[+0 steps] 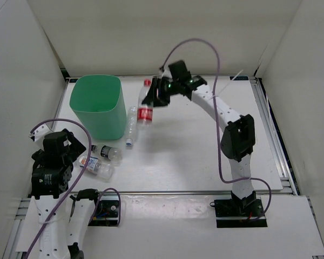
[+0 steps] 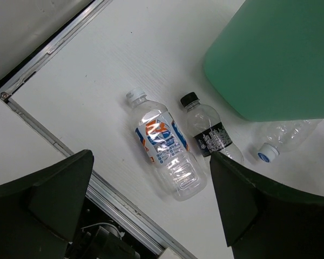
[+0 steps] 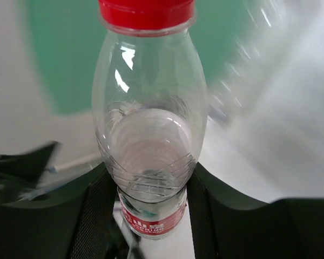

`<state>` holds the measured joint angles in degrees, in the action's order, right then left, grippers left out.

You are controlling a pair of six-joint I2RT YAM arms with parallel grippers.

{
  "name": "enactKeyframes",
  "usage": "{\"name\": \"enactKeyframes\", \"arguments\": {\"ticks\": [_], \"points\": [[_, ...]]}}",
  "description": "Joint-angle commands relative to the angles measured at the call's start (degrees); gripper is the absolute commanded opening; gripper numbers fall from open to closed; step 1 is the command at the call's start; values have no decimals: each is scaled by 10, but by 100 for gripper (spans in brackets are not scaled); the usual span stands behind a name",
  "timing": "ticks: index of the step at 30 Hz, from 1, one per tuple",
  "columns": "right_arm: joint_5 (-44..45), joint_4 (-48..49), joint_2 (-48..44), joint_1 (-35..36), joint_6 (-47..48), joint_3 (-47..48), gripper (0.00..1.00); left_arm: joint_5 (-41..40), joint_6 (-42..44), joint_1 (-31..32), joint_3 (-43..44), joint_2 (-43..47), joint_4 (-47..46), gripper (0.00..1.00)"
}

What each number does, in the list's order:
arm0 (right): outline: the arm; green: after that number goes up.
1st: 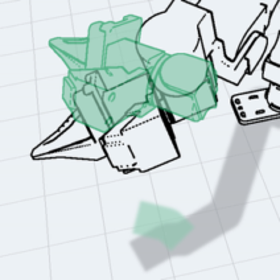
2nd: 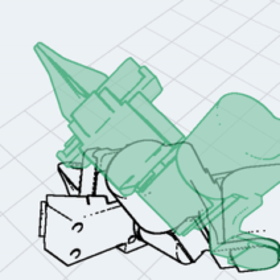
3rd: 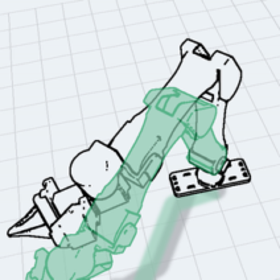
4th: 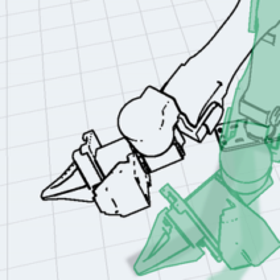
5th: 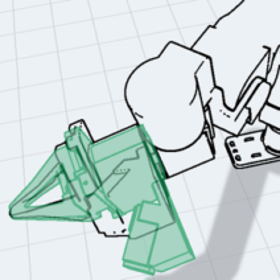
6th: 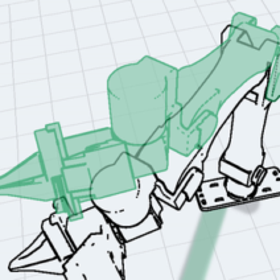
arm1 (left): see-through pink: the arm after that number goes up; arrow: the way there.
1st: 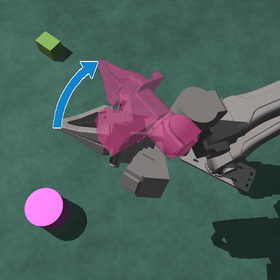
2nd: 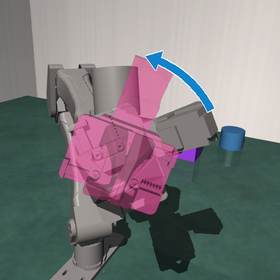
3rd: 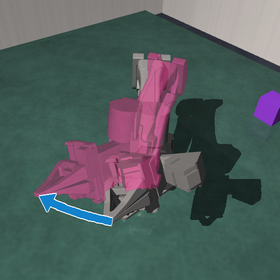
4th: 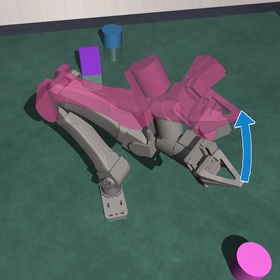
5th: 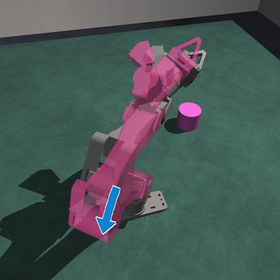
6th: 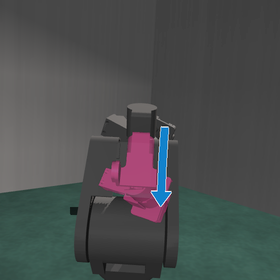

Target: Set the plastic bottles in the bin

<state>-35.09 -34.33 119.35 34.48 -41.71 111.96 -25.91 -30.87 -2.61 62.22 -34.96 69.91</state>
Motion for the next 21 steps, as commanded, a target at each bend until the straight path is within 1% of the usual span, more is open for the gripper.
{"name": "enactKeyframes", "arguments": {"ticks": [1,2,3,4,5,7,10,11,12,14,19,21], "points": [[4,36,8,-10,-49,167,26,-3,5,2,-7,15,-14,100],[11,49,24,-10,-58,261,28,3,6,2,-7,15,-21,100],[11,69,50,-10,-70,291,29,3,6,2,-7,15,-21,100],[11,98,56,-10,-98,303,30,3,6,10,0,7,-21,100],[11,169,56,-10,-113,303,30,3,6,16,0,1,-21,100],[29,215,68,-5,-129,291,30,3,0,24,13,-23,-7,100],[67,239,90,2,-106,338,32,24,-5,30,13,-48,-1,100],[80,248,90,10,-94,338,34,30,-5,35,13,-49,8,100],[98,260,90,16,-62,338,34,35,-5,43,13,-56,16,100],[141,273,82,35,-34,330,35,35,-5,63,13,-56,16,100],[201,312,88,78,21,335,38,35,-5,105,19,-66,22,100],[215,323,93,91,47,340,38,35,9,124,26,-66,27,100]]}}
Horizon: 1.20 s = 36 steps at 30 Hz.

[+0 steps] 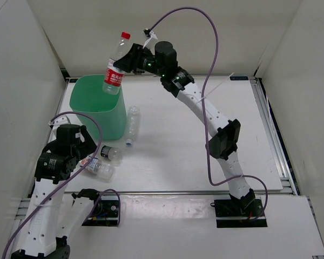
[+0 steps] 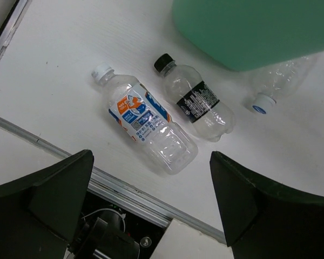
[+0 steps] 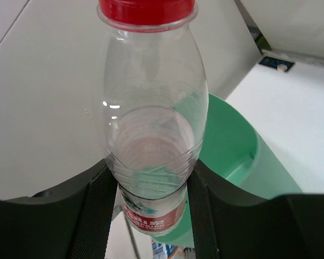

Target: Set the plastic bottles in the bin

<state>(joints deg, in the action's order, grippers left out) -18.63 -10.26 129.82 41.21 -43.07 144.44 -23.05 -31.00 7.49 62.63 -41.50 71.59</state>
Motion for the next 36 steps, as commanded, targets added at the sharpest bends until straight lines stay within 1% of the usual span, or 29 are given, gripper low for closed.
{"name": "enactKeyframes", "arguments": {"ticks": [1,7,10,11,13,14,15,16,17,21,22,24,25,27,28,29,31,32,33,35,36], "points": [[51,82,-6,32,66,15,39,6,10,31,22,-1,10,100],[64,76,1,48,79,10,40,-2,10,61,28,-6,15,100],[64,60,6,59,95,10,43,-2,16,67,28,-1,15,100],[64,48,6,64,108,10,49,-2,16,67,28,-1,10,100],[64,34,6,64,114,10,67,-2,16,67,34,-1,10,100],[64,17,6,64,114,10,73,-2,16,67,34,-1,10,100],[64,7,6,64,127,10,84,4,16,67,40,-1,10,100],[64,-4,6,64,134,10,90,4,8,67,40,-1,4,100],[64,-24,1,64,142,4,99,4,1,67,40,-1,4,100],[69,-70,-42,64,184,-2,100,4,-34,67,15,5,-26,100],[91,-81,-70,64,193,-7,100,9,-44,67,8,10,-31,100],[115,-101,-104,64,209,-31,100,9,-70,67,-2,10,-38,100],[123,-110,-134,64,216,-58,100,9,-78,67,-17,16,-38,100],[131,-148,-157,49,211,-73,100,-3,-130,67,-38,22,-44,100],[131,-161,-177,49,211,-80,100,-16,-155,67,-64,31,-37,100],[140,-172,-187,44,205,-105,100,-24,-174,67,-73,38,-37,100],[145,-201,-219,37,180,-142,100,-55,-256,67,-90,38,-13,100],[137,-210,-228,31,171,-161,100,-64,-293,67,-107,38,-1,100],[130,-219,-237,31,161,-199,100,-73,-356,67,-115,38,6,100],[114,-244,-258,19,137,-230,100,-85,-411,67,-133,32,35,100],[96,-252,-264,19,137,-252,100,-85,-466,67,-133,17,46,100]]}}
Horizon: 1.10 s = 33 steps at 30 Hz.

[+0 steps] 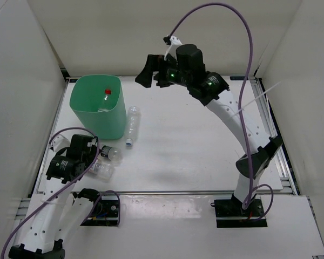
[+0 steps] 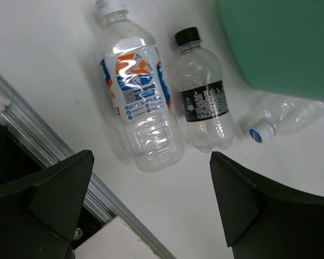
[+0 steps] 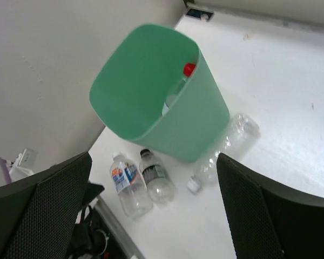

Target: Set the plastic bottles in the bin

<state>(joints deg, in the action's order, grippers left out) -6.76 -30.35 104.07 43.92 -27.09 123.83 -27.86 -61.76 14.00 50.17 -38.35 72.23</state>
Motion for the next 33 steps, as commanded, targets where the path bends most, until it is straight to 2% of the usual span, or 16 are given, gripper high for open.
{"name": "enactKeyframes", "arguments": {"ticks": [1,12,14,21,22,25,26,29,33], "points": [[-32,-56,-15,-8,-28,-55,100,-37,-175,2,-16,-23,47,100],[-91,-120,-40,-18,-10,-92,100,-11,-251,2,-112,-81,-61,100],[-98,-126,-54,-18,-5,-104,100,-11,-265,-14,-125,-99,-67,100],[-109,-126,-78,-34,-5,-141,100,36,-233,-47,-177,-136,-131,100],[-109,-132,-78,-34,-5,-141,100,36,-224,-52,-183,-136,-142,91],[-114,-138,-78,-39,1,-147,100,36,-207,-52,-183,-125,-151,76],[-114,-138,-78,-45,1,-152,100,36,-207,-52,-183,-119,-151,63],[-120,-138,-84,-45,1,-158,100,36,-220,-57,-163,-97,-116,55],[-125,-138,-84,-51,1,-171,100,24,-258,-57,-99,-64,-10,52]]}}
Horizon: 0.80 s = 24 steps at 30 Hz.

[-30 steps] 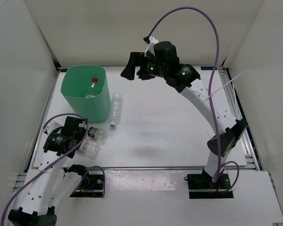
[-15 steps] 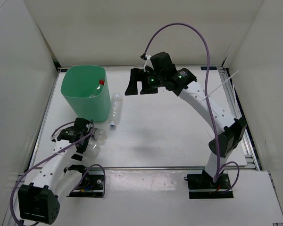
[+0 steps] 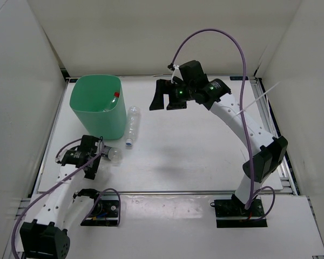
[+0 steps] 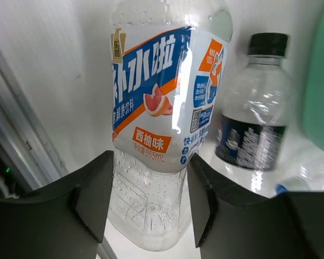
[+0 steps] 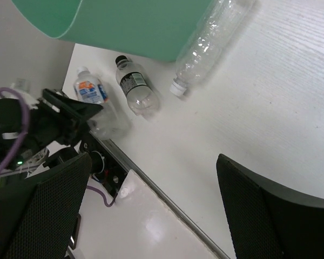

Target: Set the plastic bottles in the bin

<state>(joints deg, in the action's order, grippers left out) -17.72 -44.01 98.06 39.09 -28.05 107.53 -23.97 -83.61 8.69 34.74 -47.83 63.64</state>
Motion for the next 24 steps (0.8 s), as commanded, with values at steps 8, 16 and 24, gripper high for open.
{"name": "enactKeyframes", "arguments": {"ticks": [8,16,24], "points": [[-21,4,-23,-2,5,-21,100,-92,45,-4,345,59,101,47],[-37,4,-18,-2,11,-26,100,-120,346,-4,477,-51,-160,45],[-37,16,-13,-8,11,-26,100,-121,419,2,521,-194,-209,58]]}}
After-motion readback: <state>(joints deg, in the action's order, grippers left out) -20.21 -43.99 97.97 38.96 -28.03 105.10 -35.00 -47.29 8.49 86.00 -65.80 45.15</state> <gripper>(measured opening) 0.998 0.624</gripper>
